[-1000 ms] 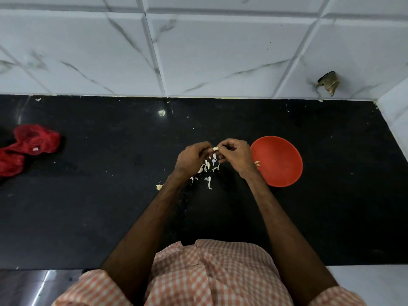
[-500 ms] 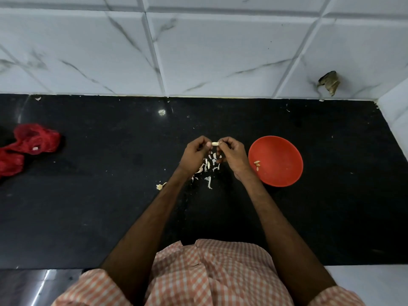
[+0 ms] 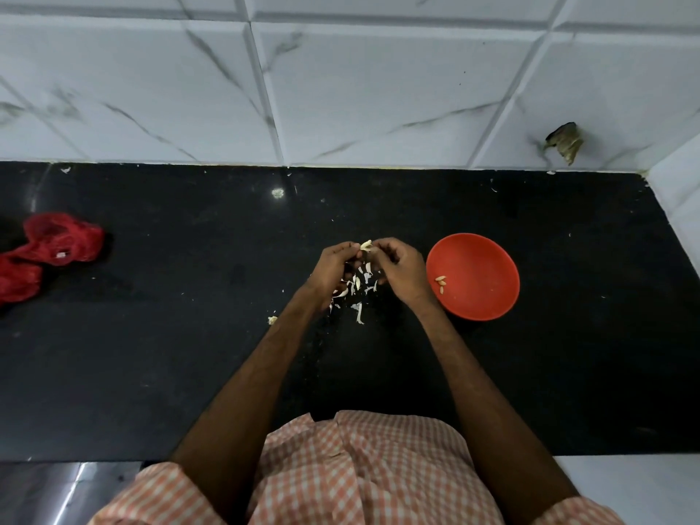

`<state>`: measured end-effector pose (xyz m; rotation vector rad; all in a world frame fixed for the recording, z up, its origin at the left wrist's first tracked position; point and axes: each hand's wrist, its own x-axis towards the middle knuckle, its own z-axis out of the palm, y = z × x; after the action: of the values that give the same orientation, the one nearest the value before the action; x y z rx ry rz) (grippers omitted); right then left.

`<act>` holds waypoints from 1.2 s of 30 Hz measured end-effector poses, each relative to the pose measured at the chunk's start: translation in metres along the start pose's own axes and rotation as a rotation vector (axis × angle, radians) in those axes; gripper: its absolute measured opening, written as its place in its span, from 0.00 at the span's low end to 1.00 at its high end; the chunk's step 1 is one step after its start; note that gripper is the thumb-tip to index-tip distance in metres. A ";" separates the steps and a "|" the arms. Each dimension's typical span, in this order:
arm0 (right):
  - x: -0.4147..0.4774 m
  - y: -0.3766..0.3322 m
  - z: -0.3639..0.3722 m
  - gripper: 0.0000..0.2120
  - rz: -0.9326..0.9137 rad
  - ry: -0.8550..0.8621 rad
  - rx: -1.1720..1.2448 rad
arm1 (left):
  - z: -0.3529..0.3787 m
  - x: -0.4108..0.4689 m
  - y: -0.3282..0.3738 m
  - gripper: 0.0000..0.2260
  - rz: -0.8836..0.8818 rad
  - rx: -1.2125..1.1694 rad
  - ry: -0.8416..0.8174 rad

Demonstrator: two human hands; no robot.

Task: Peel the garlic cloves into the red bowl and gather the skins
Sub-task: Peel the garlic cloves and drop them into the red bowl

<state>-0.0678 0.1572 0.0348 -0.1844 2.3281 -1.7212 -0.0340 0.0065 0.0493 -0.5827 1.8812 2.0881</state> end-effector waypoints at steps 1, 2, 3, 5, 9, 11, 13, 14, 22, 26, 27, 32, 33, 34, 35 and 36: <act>0.000 0.000 -0.002 0.07 -0.003 0.026 0.023 | 0.000 0.000 0.000 0.14 0.012 0.019 0.010; 0.001 -0.001 -0.004 0.08 -0.014 0.042 0.048 | 0.000 0.000 -0.001 0.15 0.025 0.036 0.019; 0.001 -0.003 -0.006 0.08 -0.035 0.045 0.059 | 0.001 -0.001 0.000 0.15 0.038 0.049 0.024; 0.001 -0.006 -0.007 0.07 -0.080 0.016 0.033 | 0.003 0.000 -0.002 0.15 0.071 0.070 0.031; 0.004 -0.001 -0.004 0.04 -0.040 0.017 -0.009 | 0.003 0.002 -0.006 0.13 0.166 0.139 -0.019; 0.006 0.000 -0.003 0.04 0.024 0.041 0.028 | 0.001 0.005 -0.012 0.12 0.260 0.303 -0.040; 0.006 -0.003 -0.002 0.05 0.121 0.041 0.126 | -0.001 0.007 -0.015 0.11 0.338 0.437 -0.048; 0.006 -0.006 -0.002 0.06 0.185 0.031 0.204 | -0.001 0.009 -0.015 0.10 0.366 0.466 -0.044; 0.004 -0.014 -0.005 0.06 0.393 -0.006 0.468 | -0.004 0.011 -0.019 0.08 0.447 0.448 -0.039; 0.003 -0.018 0.000 0.06 0.509 -0.020 0.619 | -0.006 0.010 -0.018 0.07 0.499 0.468 -0.029; 0.003 -0.018 0.001 0.06 0.540 -0.024 0.653 | -0.006 0.010 -0.017 0.06 0.514 0.472 -0.028; 0.003 -0.016 0.003 0.04 0.533 -0.055 0.678 | -0.005 0.008 -0.016 0.07 0.493 0.502 0.040; 0.003 -0.015 0.003 0.04 0.508 -0.047 0.637 | -0.005 0.008 -0.016 0.08 0.491 0.509 0.056; 0.004 -0.014 0.003 0.05 0.480 -0.031 0.582 | -0.005 0.007 -0.016 0.09 0.492 0.513 0.067; 0.004 -0.014 0.004 0.05 0.452 -0.014 0.529 | -0.005 0.007 -0.016 0.08 0.493 0.516 0.077; 0.003 -0.014 0.004 0.04 0.424 -0.001 0.480 | -0.005 0.007 -0.016 0.08 0.492 0.519 0.089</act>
<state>-0.0706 0.1486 0.0464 0.3656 1.7147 -1.9638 -0.0324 0.0035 0.0318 -0.0918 2.6966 1.7019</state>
